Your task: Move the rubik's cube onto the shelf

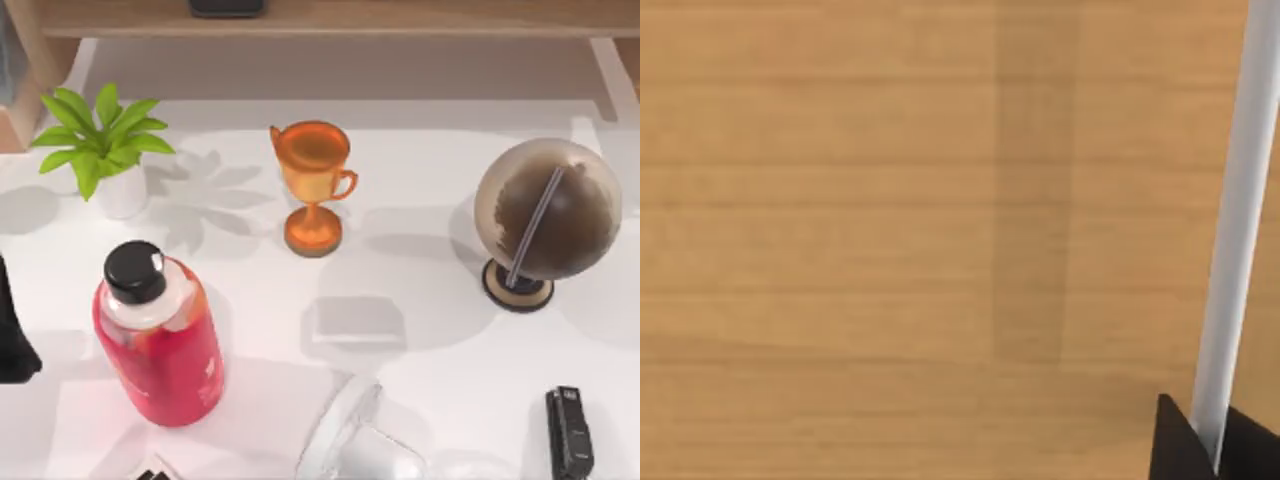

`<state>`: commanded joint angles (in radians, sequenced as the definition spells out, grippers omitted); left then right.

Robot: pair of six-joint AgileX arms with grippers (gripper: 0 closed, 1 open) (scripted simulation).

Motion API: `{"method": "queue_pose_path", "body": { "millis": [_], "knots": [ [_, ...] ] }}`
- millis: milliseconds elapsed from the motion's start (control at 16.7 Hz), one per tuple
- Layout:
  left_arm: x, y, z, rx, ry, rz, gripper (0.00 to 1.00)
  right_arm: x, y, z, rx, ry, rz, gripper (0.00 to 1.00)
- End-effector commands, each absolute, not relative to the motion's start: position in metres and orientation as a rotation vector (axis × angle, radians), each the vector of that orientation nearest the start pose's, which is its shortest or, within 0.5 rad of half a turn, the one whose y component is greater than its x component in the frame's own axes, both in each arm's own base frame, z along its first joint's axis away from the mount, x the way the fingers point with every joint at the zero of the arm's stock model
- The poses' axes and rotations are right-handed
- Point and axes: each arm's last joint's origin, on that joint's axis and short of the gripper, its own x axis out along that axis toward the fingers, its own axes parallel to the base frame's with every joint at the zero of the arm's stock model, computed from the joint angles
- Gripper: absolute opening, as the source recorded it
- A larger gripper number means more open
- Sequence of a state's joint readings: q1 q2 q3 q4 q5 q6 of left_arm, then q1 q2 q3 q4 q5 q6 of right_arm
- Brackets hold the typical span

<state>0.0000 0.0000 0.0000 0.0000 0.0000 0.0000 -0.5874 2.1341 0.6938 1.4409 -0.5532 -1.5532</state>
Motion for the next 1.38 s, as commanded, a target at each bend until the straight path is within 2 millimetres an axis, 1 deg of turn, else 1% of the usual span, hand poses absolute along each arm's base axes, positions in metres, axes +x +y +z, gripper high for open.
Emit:
{"method": "queue_pose_path", "body": {
  "millis": [240,360,540,660,720,900,1380],
  "knots": [
    [0.106,-0.001,0.16,0.0,0.0,0.0,1.0,0.303,-0.179,0.087,-1.565,0.011,-0.002,0.0],
    [0.106,-0.001,0.16,0.0,0.0,0.0,1.0,0.292,-0.18,0.087,-1.568,0.008,-0.005,0.0],
    [0.106,-0.001,0.16,0.0,0.0,0.0,1.0,0.259,-0.178,0.084,-1.559,0.018,0.005,0.0],
    [0.106,-0.001,0.16,0.0,0.0,0.0,1.0,0.244,-0.178,0.086,-1.562,0.014,0.001,0.0],
    [0.106,-0.001,0.16,0.0,0.0,0.0,1.0,0.241,-0.178,0.086,-1.564,0.012,-0.001,0.0],
    [0.106,-0.001,0.16,0.0,0.0,0.0,1.0,0.241,-0.178,0.086,-1.564,0.012,-0.001,0.0],
    [0.106,-0.001,0.16,0.0,0.0,0.0,1.0,0.241,-0.178,0.086,-1.564,0.012,-0.001,0.6]
  ]
}}
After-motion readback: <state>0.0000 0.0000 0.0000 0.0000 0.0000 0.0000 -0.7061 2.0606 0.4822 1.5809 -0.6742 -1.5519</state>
